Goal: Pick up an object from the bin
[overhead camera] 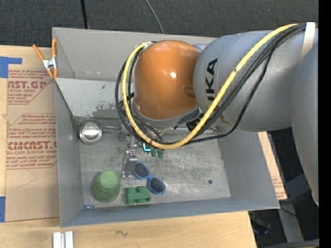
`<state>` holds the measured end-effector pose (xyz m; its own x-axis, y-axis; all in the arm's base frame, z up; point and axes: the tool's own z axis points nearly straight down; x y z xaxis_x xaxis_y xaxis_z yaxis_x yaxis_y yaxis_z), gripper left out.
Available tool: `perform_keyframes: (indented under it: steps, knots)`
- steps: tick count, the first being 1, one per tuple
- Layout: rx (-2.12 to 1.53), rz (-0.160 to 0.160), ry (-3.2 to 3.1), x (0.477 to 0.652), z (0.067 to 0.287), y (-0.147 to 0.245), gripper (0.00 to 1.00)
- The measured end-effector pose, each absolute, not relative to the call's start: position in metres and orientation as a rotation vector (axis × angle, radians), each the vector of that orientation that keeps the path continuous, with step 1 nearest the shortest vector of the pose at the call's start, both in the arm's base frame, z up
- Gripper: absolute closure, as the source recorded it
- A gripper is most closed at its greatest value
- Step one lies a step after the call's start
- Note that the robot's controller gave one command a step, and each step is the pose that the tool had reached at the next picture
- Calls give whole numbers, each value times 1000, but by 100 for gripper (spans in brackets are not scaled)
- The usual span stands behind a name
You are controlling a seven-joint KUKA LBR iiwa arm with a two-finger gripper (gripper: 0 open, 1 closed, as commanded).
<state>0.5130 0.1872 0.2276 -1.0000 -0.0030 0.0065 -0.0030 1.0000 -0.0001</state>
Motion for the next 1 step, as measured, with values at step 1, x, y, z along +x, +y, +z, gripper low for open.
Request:
perform_keyframes:
  steps: [1]
  knots:
    - [-155, -10, -3148, 520, 137, 199, 0]
